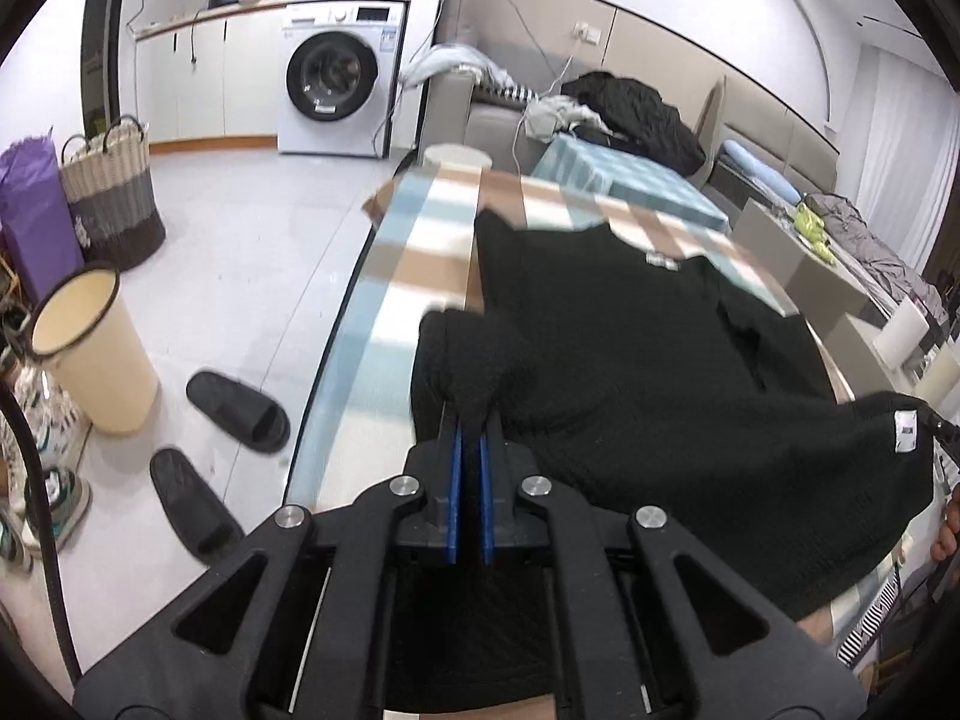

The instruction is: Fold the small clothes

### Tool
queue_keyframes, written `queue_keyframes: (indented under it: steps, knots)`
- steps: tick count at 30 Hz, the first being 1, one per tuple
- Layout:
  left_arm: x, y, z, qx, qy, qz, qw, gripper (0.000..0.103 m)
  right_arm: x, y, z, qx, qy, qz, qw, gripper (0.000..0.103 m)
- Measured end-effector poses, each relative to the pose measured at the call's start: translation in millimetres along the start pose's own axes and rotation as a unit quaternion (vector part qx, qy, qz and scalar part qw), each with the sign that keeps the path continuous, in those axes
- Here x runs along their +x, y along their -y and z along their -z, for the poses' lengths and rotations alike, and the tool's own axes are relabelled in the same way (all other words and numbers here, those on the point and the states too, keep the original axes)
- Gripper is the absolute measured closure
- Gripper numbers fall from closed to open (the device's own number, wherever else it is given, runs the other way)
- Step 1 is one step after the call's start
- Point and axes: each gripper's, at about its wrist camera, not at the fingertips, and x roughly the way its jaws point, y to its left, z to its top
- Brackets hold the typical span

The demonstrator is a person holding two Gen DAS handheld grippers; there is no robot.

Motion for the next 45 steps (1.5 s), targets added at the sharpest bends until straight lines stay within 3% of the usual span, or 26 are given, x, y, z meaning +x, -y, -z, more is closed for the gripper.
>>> queue_keyframes:
  steps: [7,13,15,17,19,20,21,29,34,39,43,45]
  knots:
    - [48.3,5.1,-56.3,0.000,0.006,0.005,1.0000,0.101,48.7,5.3,-49.5,0.029,0.022,0.019,0.999,0.101]
    - [107.5,-3.7,-65.8,-0.025,-0.043,0.005,0.9987,0.100,104.9,17.3,-61.3,0.052,-0.022,0.059,0.997,0.100]
    - [117.4,-8.1,-58.5,-0.038,-0.064,-0.005,0.9972,0.091,119.6,21.6,-55.7,0.057,-0.048,0.069,0.995,0.100]
    - [119.9,-12.5,-50.5,-0.047,-0.073,-0.005,0.9963,0.080,126.8,31.3,-48.7,0.077,-0.076,0.065,0.992,0.093]
    - [113.0,-20.0,-41.2,-0.057,-0.074,-0.004,0.9956,0.064,122.2,37.8,-41.3,0.089,-0.088,0.052,0.991,0.072]
    - [107.7,-23.9,-36.9,-0.063,-0.073,-0.002,0.9953,0.053,114.0,42.4,-37.0,0.097,-0.087,0.035,0.991,0.065]
    - [103.9,-27.1,-30.6,-0.067,-0.072,0.000,0.9952,0.049,108.9,44.6,-33.9,0.101,-0.086,0.030,0.991,0.059]
    - [83.6,-46.4,8.3,-0.096,-0.099,0.018,0.9902,0.048,73.2,67.4,9.3,0.156,-0.097,-0.018,0.983,0.054]
    - [76.0,-45.2,13.8,-0.100,-0.103,0.023,0.9894,0.048,76.1,55.2,9.2,0.158,-0.100,-0.066,0.980,0.054]
    - [75.6,-40.1,17.9,-0.092,-0.112,0.031,0.9890,0.048,57.4,37.1,1.4,0.137,-0.068,-0.110,0.982,0.054]
    - [80.3,-39.3,15.3,-0.100,-0.108,0.027,0.9888,0.048,65.9,32.6,2.9,0.128,-0.079,-0.089,0.985,0.055]
    - [80.4,-38.5,13.1,-0.101,-0.102,0.031,0.9892,0.069,69.5,33.8,4.7,0.132,-0.082,-0.080,0.985,0.061]
